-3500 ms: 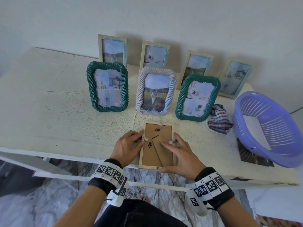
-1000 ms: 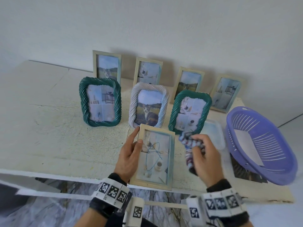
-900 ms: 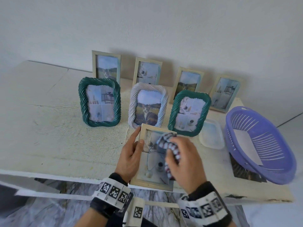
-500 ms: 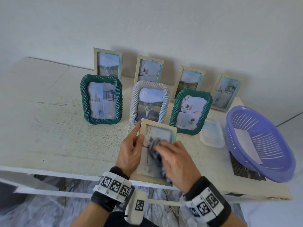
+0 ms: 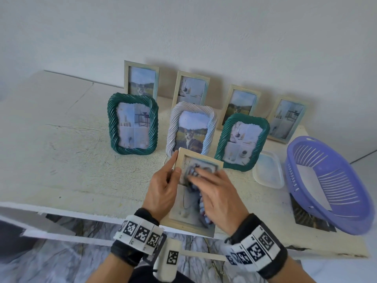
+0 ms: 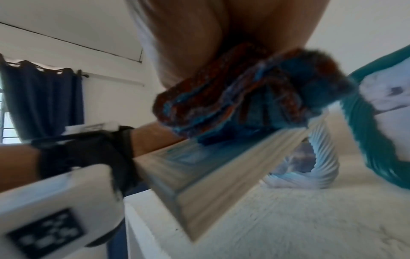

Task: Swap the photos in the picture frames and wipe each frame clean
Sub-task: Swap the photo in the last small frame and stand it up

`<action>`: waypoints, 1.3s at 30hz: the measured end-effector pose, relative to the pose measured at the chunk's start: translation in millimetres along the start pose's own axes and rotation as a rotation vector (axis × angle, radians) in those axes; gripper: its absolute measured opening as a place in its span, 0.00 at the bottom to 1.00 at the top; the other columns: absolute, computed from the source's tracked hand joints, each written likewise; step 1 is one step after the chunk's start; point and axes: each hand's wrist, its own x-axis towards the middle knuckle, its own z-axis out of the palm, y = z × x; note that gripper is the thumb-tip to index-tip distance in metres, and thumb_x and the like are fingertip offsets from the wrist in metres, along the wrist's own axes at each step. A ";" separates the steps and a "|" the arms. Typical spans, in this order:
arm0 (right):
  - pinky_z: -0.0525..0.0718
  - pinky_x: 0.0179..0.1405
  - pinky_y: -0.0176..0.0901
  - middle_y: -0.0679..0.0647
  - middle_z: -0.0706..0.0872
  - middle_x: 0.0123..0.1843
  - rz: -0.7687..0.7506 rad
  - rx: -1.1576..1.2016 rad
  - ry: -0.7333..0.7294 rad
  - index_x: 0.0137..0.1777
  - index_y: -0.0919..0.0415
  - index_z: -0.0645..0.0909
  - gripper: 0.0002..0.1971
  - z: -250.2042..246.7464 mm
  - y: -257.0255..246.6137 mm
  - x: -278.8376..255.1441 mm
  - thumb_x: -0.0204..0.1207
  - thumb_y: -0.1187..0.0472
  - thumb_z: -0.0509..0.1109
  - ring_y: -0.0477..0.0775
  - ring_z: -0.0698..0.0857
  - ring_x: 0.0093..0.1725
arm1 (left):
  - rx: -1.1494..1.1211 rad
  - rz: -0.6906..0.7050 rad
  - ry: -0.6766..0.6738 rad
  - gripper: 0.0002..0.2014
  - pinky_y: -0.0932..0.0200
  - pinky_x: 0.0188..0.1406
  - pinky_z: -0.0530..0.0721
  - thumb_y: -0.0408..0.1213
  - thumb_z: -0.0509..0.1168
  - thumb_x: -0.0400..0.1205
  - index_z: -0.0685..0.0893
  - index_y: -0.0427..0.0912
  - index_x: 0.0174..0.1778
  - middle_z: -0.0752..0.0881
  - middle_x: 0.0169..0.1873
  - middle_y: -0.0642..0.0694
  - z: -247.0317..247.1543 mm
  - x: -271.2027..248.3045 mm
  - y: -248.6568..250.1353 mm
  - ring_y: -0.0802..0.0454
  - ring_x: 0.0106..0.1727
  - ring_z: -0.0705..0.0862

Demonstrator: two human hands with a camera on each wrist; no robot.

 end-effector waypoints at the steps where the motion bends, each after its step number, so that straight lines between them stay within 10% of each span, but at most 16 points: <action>1: 0.72 0.43 0.35 0.54 0.88 0.57 -0.060 0.027 -0.048 0.51 0.60 0.88 0.24 0.5 -4.3 -4.9 0.56 0.79 0.79 0.43 0.68 0.47 | -0.006 0.003 -0.011 0.23 0.67 0.27 0.73 0.32 0.57 0.88 0.68 0.49 0.80 0.76 0.26 0.58 -1.7 -0.1 0.7 0.62 0.26 0.71; 8: 0.73 0.48 0.39 0.53 0.87 0.57 0.025 -0.057 -0.058 0.55 0.60 0.87 0.25 -1.8 21.2 6.8 0.58 0.78 0.75 0.46 0.69 0.48 | 0.009 -0.013 0.008 0.23 0.71 0.25 0.66 0.33 0.57 0.88 0.68 0.49 0.79 0.69 0.20 0.59 6.7 -5.7 2.4 0.63 0.23 0.63; 13: 0.71 0.44 0.38 0.47 0.89 0.53 -0.220 -0.028 -0.210 0.51 0.56 0.89 0.20 -4.9 -2.0 -8.1 0.61 0.71 0.66 0.42 0.69 0.49 | 0.023 -0.014 0.010 0.22 0.61 0.23 0.72 0.37 0.57 0.87 0.68 0.54 0.78 0.75 0.23 0.47 2.6 -2.0 2.4 0.59 0.26 0.69; 18: 0.85 0.54 0.52 0.55 0.78 0.66 0.145 -0.006 -0.148 0.64 0.57 0.83 0.26 2.3 30.5 4.8 0.65 0.76 0.72 0.58 0.78 0.54 | -0.003 -0.007 -0.010 0.23 0.72 0.24 0.67 0.29 0.56 0.88 0.67 0.46 0.79 0.74 0.20 0.57 10.5 -3.4 9.2 0.63 0.21 0.66; 23: 0.83 0.42 0.39 0.52 0.85 0.54 -0.152 -0.012 -0.163 0.52 0.58 0.88 0.21 -2.4 7.3 -4.8 0.60 0.73 0.67 0.46 0.70 0.49 | 0.010 -0.011 0.004 0.22 0.74 0.38 0.78 0.29 0.58 0.87 0.69 0.44 0.78 0.86 0.32 0.66 7.1 2.7 7.7 0.71 0.33 0.80; 29: 0.79 0.58 0.47 0.54 0.79 0.66 0.101 -0.127 -0.277 0.70 0.59 0.77 0.30 3.0 39.7 7.6 0.66 0.70 0.75 0.57 0.78 0.58 | -0.010 -0.021 0.023 0.22 0.70 0.24 0.65 0.32 0.57 0.88 0.68 0.53 0.77 0.70 0.22 0.57 10.7 1.2 12.4 0.62 0.23 0.62; 39: 0.87 0.50 0.49 0.57 0.82 0.58 0.114 0.025 -0.322 0.66 0.60 0.81 0.26 -0.9 13.4 -9.3 0.65 0.72 0.73 0.55 0.80 0.51 | 0.004 -0.090 0.111 0.22 0.67 0.21 0.65 0.31 0.57 0.88 0.70 0.48 0.78 0.69 0.22 0.51 -1.0 11.3 4.0 0.60 0.22 0.63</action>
